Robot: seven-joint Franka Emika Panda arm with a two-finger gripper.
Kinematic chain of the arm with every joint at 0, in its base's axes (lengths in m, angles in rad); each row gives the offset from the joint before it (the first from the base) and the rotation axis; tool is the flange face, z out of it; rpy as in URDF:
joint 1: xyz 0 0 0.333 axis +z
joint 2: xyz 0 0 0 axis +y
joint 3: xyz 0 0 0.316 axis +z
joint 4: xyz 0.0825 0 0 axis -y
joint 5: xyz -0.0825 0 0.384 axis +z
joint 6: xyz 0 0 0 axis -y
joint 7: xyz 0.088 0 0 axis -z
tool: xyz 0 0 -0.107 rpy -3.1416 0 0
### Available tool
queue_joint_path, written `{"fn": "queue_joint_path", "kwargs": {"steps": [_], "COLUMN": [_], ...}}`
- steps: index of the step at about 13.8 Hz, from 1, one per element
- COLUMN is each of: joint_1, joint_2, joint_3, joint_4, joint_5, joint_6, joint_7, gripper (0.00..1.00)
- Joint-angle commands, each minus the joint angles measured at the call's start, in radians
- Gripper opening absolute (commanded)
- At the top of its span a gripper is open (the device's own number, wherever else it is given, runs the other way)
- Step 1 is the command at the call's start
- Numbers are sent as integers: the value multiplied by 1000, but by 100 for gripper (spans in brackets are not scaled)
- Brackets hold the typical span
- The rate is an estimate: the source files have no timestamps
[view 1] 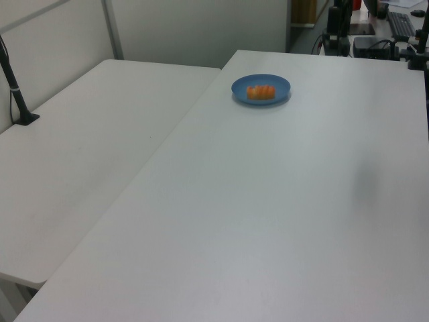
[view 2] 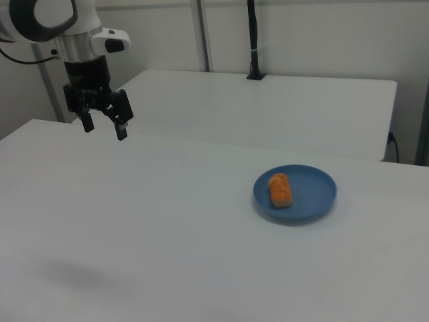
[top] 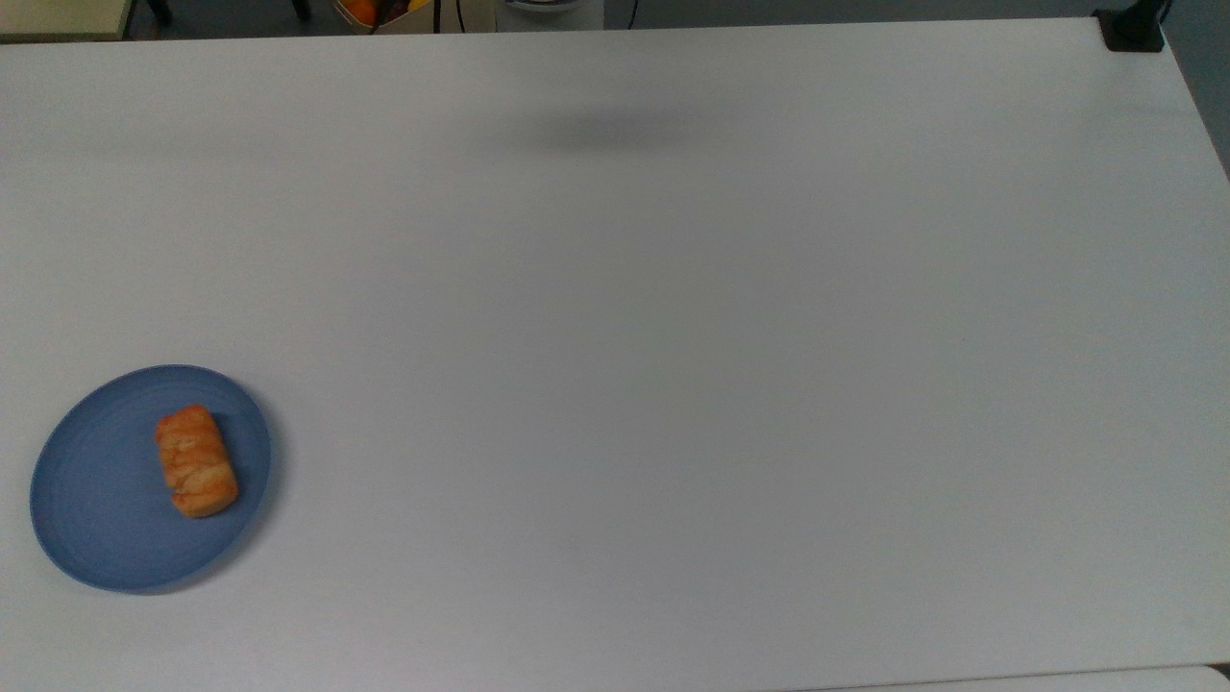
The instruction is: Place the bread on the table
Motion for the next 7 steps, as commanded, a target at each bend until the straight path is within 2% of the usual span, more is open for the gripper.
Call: {"fn": "queue_joint_path", "kwargs": {"steps": [1, 7], "joint_1": [16, 10], "joint_2": [-14, -8], "joint_3": [-8, -8], "joint_4": [-24, -19], "joint_5": [4, 7], "joint_6": [7, 13], "joint_7": [4, -2], "gripper": [100, 100]}}
